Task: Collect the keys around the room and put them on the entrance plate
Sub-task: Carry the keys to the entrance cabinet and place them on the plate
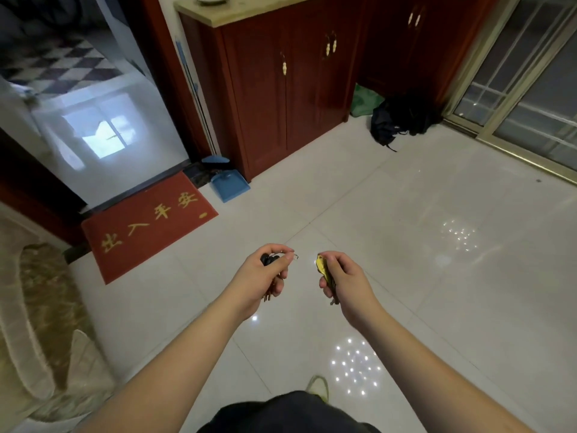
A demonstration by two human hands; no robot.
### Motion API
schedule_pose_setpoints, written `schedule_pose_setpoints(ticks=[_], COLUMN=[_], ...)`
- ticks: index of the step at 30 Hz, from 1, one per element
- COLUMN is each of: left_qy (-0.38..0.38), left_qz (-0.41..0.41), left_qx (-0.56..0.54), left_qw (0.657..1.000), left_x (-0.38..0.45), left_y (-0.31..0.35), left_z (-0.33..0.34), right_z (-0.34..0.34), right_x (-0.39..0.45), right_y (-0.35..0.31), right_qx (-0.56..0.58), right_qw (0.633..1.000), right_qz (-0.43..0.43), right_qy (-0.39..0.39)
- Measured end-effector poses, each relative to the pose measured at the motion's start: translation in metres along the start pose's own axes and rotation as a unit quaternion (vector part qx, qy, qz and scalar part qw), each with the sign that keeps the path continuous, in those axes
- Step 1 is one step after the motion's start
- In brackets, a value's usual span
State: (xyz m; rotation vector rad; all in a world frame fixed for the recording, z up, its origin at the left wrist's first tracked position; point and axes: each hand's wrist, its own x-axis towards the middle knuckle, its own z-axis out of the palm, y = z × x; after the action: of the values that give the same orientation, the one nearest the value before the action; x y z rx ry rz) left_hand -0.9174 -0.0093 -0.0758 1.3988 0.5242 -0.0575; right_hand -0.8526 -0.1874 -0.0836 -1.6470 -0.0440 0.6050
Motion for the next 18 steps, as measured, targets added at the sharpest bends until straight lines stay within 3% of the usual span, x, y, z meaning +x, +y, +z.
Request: schedule_pose_setpoints(ticks=[11, 18], left_qy=[0.019, 0.045], left_qz=[-0.012, -0.008], left_qx=[-0.019, -0.028], left_qw=[1.000, 0.999], left_x=[0.132, 0.243], left_y=[0.054, 0.093], left_z=[-0.013, -0.066], right_z=[0.006, 0.040], right_x=[0.147, 0.258], right_y=[-0.057, -0.104], right_qx=[0.057, -0.002], right_qw=[0.998, 0.999], right_qz=[0.017, 0.017], right_qy=[-0.009, -0.028])
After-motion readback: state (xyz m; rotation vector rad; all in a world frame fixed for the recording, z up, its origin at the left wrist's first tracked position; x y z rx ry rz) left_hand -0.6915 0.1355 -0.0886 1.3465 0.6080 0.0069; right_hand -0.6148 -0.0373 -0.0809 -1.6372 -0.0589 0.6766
